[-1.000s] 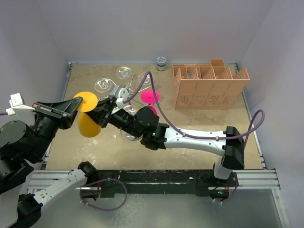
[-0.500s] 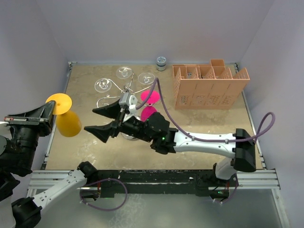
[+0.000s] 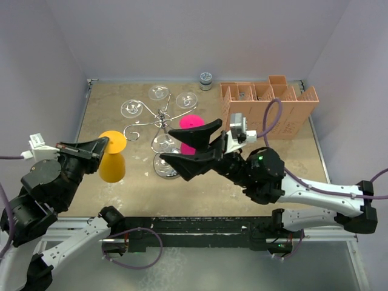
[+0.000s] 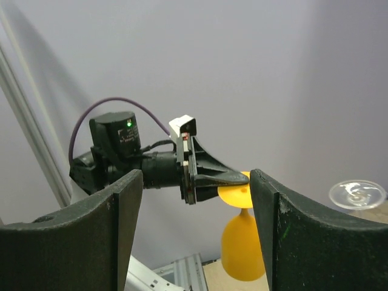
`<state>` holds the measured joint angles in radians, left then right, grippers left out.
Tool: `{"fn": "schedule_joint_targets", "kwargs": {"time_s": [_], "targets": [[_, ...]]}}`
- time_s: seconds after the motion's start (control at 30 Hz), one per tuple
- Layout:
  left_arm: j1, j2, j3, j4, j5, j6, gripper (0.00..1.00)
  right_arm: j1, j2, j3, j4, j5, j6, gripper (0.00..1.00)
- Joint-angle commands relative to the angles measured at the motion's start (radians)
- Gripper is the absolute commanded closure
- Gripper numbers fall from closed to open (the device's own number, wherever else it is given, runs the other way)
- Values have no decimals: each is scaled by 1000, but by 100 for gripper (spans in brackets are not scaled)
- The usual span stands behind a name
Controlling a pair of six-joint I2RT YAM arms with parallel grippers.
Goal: Place the wine glass upside down on the wine glass rack
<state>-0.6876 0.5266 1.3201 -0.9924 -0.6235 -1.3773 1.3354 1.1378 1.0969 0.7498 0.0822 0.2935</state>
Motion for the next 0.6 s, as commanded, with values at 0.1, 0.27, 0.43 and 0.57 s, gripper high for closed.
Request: {"fn": "schedule_joint_targets", "kwargs": {"time_s": [0.1,0.27,0.43,0.57], "targets": [[0,28,-93,196,180,15,100,5,-109,-50,-81,136,39,28],[0,45,-158,311,204,10,100,4,-148,-78,-87,165,68,29],[0,112,-156,363,174,10,100,5,-170,-103,-51,135,94,31],[1,126,-186,406,154,-8,100,5,-185,-124,-40,134,118,32]]}}
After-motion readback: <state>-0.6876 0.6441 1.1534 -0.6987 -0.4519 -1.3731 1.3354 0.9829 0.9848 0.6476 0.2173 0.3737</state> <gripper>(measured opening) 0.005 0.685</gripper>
